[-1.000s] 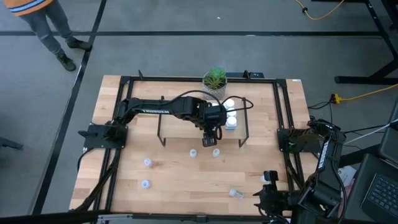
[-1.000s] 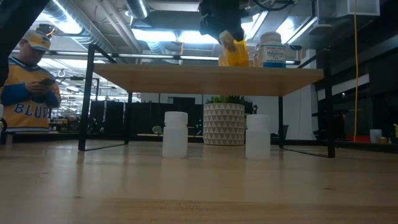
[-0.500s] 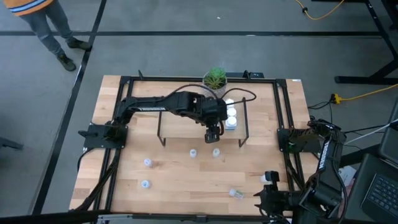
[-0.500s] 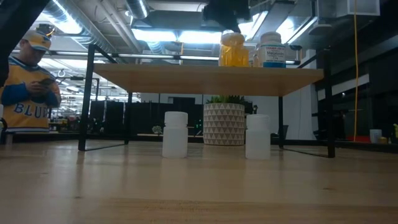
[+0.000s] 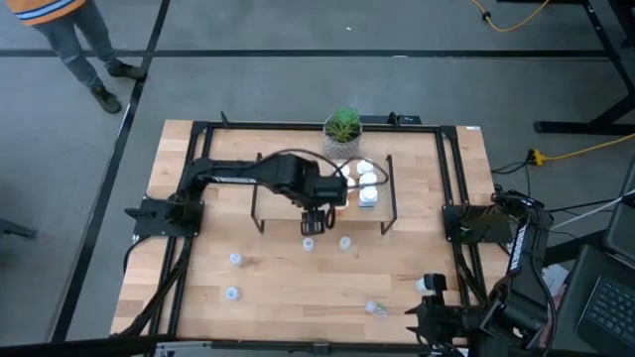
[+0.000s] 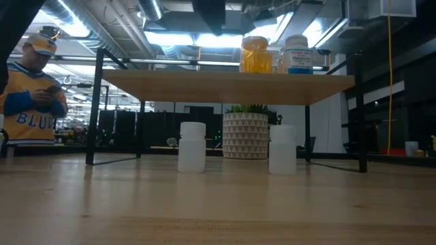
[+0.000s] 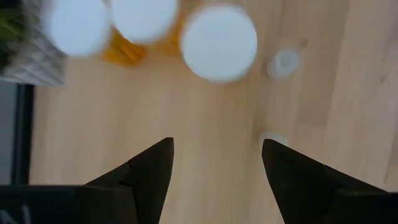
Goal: Pick and place medicine bottles onto shelf by color
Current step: Put the orange pill bottle on the shelf aligned with the other orange pill bottle
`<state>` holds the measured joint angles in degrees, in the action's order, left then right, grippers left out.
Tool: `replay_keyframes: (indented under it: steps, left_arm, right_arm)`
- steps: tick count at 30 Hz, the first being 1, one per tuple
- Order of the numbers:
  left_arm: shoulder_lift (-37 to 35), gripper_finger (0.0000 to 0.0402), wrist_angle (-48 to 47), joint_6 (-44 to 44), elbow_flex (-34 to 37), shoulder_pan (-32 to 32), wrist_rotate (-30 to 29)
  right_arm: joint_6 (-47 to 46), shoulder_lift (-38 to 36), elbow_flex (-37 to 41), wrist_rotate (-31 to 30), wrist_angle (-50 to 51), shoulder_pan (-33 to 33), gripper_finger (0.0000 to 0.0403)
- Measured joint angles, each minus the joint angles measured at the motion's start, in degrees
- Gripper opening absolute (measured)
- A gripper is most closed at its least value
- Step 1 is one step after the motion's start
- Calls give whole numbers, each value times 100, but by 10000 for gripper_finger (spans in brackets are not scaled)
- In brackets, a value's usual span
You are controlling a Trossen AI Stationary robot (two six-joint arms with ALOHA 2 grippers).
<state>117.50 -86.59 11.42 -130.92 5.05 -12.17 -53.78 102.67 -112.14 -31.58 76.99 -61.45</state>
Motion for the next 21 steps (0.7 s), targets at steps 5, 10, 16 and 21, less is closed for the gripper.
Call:
replay_keyframes:
  steps: [5, 10, 16, 21]
  left_arm:
    - [8, 238, 286, -39, 551, 57, 21]
    - [19, 238, 1077, -148, 1057, 16, -29]
    - [12, 238, 1519, -302, 1109, -77, -24]
    - [12, 238, 1576, -299, 1109, -186, -24]
  right_arm:
    - [4, 0, 0, -32, 0, 0, 136]
    - [2, 0, 0, -41, 0, 0, 136]
    - [2, 0, 0, -45, -2, 2, 136]
    - [2, 0, 0, -45, -4, 2, 136]
